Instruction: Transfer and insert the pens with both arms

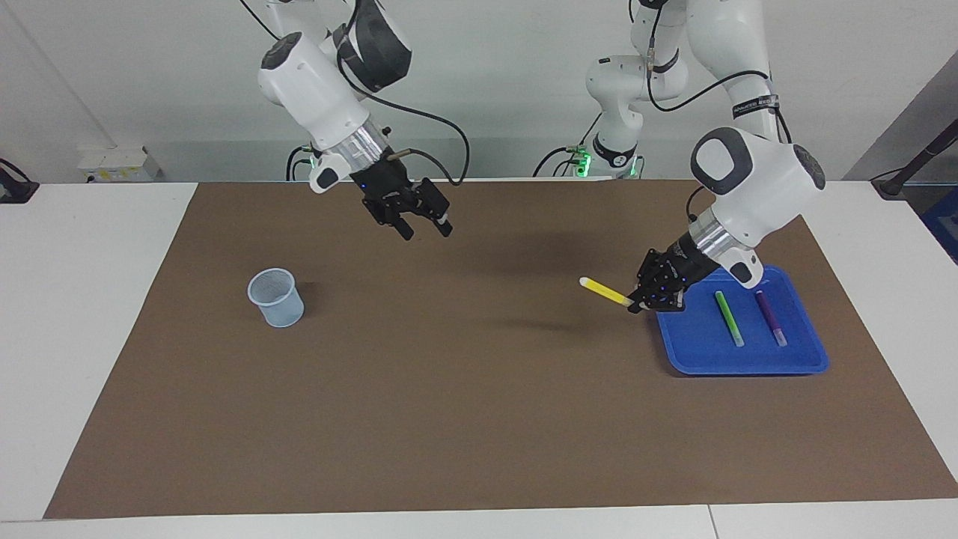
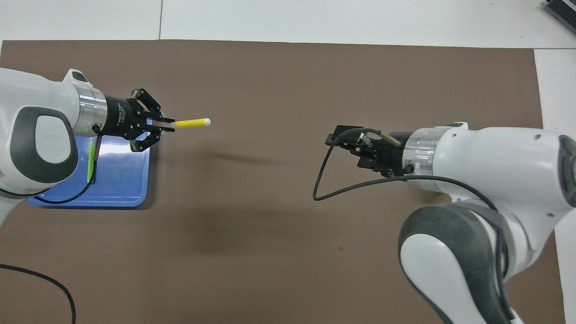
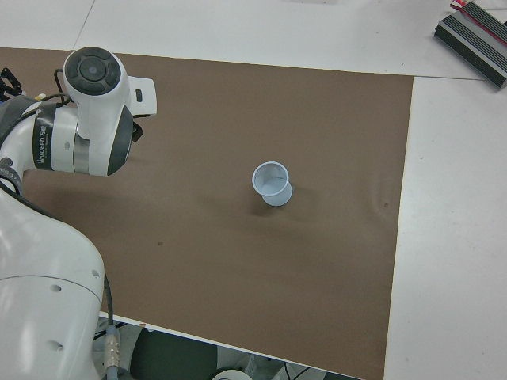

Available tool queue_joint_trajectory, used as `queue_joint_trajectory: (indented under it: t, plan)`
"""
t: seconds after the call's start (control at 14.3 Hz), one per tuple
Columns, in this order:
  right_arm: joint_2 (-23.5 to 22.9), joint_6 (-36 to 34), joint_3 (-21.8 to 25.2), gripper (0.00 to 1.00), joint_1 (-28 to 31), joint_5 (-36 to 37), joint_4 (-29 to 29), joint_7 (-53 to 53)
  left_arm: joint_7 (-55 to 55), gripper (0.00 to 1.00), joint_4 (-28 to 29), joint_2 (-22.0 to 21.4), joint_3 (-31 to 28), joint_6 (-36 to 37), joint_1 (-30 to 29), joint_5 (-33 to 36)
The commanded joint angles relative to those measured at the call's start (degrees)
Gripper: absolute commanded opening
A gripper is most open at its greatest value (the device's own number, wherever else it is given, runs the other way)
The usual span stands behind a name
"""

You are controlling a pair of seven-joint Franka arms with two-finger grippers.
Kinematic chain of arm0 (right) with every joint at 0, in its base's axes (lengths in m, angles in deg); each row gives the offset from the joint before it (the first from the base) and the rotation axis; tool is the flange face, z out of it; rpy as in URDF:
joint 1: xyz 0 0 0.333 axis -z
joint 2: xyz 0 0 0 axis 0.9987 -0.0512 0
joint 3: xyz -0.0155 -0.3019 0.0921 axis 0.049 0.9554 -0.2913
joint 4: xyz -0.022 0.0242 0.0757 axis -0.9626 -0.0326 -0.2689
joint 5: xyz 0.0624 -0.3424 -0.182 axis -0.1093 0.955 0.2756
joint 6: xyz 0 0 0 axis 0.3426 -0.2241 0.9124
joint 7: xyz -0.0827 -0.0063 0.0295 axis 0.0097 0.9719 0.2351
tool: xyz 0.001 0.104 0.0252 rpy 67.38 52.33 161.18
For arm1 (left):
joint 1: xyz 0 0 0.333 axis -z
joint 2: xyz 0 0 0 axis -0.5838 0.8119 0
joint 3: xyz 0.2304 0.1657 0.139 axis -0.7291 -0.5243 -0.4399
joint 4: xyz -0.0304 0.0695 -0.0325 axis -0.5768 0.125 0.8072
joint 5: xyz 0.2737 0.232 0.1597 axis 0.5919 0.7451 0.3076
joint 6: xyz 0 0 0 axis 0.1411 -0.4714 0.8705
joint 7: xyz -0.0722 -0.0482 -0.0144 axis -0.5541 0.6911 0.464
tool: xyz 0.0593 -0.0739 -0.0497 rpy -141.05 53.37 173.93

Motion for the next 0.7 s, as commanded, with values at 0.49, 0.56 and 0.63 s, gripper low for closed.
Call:
queue_joint_trajectory:
  t: [0.49,0.56,0.63]
  plan:
    - [-6.9,14.21,-0.67,0.97,-6.21,-10.92,-3.74,1.75,12.15,0.0,15.97,-11.92,-0.8,-12.18,12.07,-0.84]
    - [-6.72,13.34,-0.67,0.96,-6.21,-10.92,-3.74,1.49,14.09,0.0,15.98,-12.01,-0.8,-12.72,13.04,-0.84]
    - [-6.55,13.07,-0.67,0.96,-6.12,-10.84,-3.65,0.36,16.2,0.0,15.98,-12.27,-0.8,-13.5,13.75,-0.84]
